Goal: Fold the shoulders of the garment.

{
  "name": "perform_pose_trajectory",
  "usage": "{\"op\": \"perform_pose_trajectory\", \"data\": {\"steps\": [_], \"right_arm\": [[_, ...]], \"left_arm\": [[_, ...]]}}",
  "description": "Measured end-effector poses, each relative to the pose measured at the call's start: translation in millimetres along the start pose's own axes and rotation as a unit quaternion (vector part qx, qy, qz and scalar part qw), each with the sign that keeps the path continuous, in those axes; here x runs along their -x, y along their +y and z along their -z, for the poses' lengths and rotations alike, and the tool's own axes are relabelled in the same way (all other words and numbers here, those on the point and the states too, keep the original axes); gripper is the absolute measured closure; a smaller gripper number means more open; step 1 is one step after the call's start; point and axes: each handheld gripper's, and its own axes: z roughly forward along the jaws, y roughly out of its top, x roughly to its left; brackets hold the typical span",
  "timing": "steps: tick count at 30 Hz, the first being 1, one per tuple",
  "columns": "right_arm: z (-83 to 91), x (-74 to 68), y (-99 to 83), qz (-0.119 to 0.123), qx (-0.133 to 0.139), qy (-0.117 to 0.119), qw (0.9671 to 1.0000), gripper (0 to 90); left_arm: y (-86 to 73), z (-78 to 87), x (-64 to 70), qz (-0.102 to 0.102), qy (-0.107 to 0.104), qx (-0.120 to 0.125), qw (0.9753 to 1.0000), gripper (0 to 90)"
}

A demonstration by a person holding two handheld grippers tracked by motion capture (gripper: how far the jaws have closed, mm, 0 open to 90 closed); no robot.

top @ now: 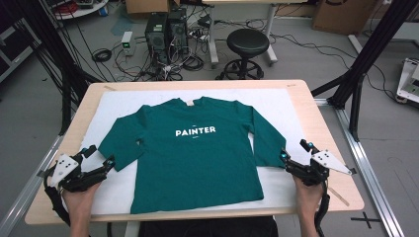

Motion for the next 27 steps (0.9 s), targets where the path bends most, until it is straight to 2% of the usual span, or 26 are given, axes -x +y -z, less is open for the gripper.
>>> {"op": "perform_pose_trajectory", "data": {"steps": [13,19,24,27], "right_arm": [[-0.1,0.3,0.0,0.000,0.000,0.001,1.0000,17.8],[-0.8,0.0,0.3,-0.001,-0.003,-0.002,1.0000,17.8],[-1.1,0.0,0.5,-0.005,-0.005,-0.005,1.0000,17.8],[-1.1,0.4,0.4,-0.003,-0.005,-0.004,1.0000,17.7]], "left_arm": [[0.4,-1.3,0.3,0.001,0.001,-0.006,1.0000,22.6],[1.2,-3.0,0.7,0.002,0.013,-0.016,0.9998,22.6],[1.8,-4.7,-1.1,0.013,0.018,-0.025,0.9994,22.6],[1.9,-5.2,-1.1,0.013,0.016,-0.027,0.9994,22.6]]}}
